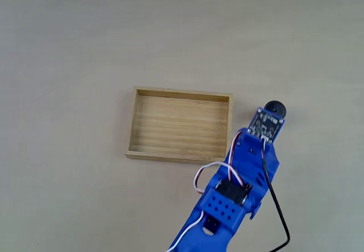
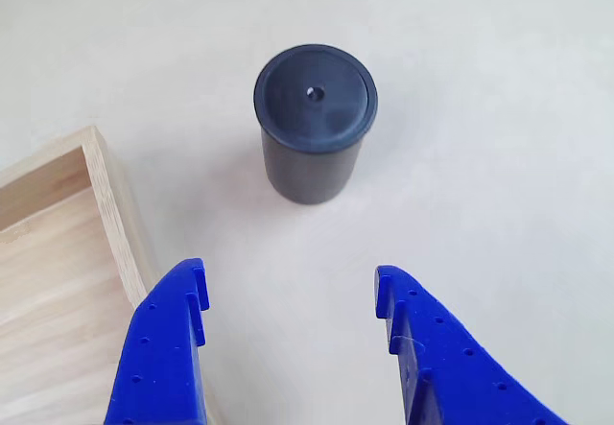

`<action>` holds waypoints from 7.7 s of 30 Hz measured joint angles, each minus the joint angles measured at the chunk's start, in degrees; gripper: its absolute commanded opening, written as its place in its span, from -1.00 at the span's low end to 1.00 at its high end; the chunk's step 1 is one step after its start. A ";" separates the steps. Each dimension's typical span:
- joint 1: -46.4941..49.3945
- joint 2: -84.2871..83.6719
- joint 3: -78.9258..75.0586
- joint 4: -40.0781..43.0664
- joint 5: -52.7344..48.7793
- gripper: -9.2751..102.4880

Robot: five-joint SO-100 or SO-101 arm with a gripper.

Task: Place the black cylinder in the wooden box then return to rest.

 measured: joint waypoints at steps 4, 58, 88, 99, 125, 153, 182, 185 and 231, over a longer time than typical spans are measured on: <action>-0.35 4.31 -3.25 -1.14 0.00 -0.38; 0.70 26.63 -23.38 -5.80 3.52 -0.24; 0.79 30.76 -27.69 -5.80 5.36 -0.47; 0.79 30.76 -27.69 -5.36 5.36 -0.51; -14.33 -16.52 2.29 3.96 -1.85 -0.50; -23.64 -6.86 14.41 -9.49 -2.11 -0.50; -23.64 0.53 10.63 -12.66 0.79 -0.50; -23.64 1.23 9.93 -12.66 1.05 -0.50; -19.95 -37.00 21.71 4.39 0.00 -0.25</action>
